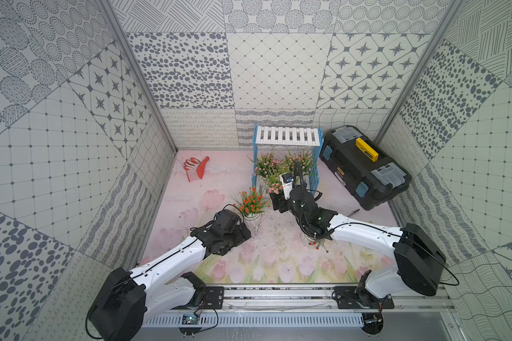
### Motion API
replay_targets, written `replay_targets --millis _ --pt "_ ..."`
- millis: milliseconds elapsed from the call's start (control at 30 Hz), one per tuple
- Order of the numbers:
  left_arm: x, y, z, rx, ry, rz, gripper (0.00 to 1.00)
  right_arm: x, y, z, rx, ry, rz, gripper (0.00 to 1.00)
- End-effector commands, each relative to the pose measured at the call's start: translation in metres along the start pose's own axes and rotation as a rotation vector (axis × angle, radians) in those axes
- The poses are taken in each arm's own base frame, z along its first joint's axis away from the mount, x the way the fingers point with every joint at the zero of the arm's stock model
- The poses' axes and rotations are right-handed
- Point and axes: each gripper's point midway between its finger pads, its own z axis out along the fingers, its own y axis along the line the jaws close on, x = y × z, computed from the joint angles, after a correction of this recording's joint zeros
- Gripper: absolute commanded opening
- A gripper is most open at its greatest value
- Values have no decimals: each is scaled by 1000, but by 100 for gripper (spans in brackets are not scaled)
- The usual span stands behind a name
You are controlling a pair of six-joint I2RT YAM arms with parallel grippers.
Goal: Place the baby's breath potted plants on the rack by color
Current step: Place the baby's breath potted plant on the rack.
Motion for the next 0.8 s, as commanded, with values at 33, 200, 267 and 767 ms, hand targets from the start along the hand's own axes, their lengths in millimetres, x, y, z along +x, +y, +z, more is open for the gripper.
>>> replay_targets --millis 33,200,267,767 --pt "1 2 2 -10 -6 29 98 -47 -1 11 -17 -135 82 71" --pt "-1 0 2 -1 -13 30 98 -47 -10 33 10 -130 88 71" --pt "-2 -1 1 2 -23 33 98 -46 -13 41 24 -132 86 71" --pt "-10 -3 -8 44 -88 30 98 -39 -43 68 164 -223 71 71"
